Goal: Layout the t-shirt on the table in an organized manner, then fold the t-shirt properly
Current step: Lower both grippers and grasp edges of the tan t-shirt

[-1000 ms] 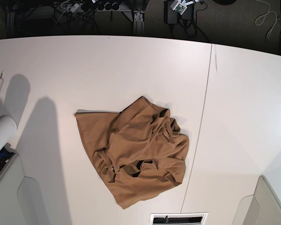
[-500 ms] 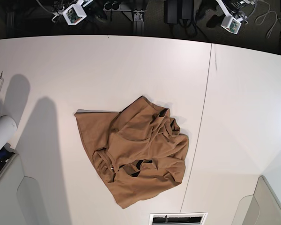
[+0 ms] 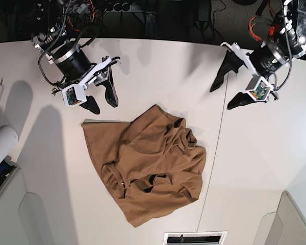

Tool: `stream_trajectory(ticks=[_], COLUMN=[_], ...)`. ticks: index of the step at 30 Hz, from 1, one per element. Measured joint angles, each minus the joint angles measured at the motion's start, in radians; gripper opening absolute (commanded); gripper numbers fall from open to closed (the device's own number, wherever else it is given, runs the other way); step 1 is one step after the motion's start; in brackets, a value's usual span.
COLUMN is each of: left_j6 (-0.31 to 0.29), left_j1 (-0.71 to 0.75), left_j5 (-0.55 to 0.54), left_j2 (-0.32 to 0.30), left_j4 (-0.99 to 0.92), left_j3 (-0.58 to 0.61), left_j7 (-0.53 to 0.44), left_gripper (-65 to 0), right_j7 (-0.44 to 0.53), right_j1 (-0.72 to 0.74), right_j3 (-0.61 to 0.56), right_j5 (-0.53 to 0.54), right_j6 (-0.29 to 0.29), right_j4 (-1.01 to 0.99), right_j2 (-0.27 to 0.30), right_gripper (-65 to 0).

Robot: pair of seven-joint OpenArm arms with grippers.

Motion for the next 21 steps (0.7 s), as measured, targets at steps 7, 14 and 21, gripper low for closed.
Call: stream_trajectory(ticks=[7,14,21], left_j6=[0.062,0.071,0.076], left_j1=[-0.321,-0.494,-0.656], left_j5=[0.111,0.117,0.176], left_j2=[0.061,0.138,0.224], left_j4=[-0.24,-0.357,-0.515], left_j3=[0.253,0.346,0.466], left_j7=[-0.001,0.0,-0.002], left_gripper=[-24.1,-24.1,-24.1], right_j7=[-0.002,-0.049,-0.062], right_j1=[0.16,0.238,0.252], right_j3=[0.002,0.009,0.135], right_j5=[-0.165,-0.251,-0.255], right_j6=[-0.251,-0.369,-0.463], right_j4=[-0.17,-0.226,-0.235], right_j2=[-0.103,-0.15,-0.152], right_gripper=[-35.2,-35.3,-35.2])
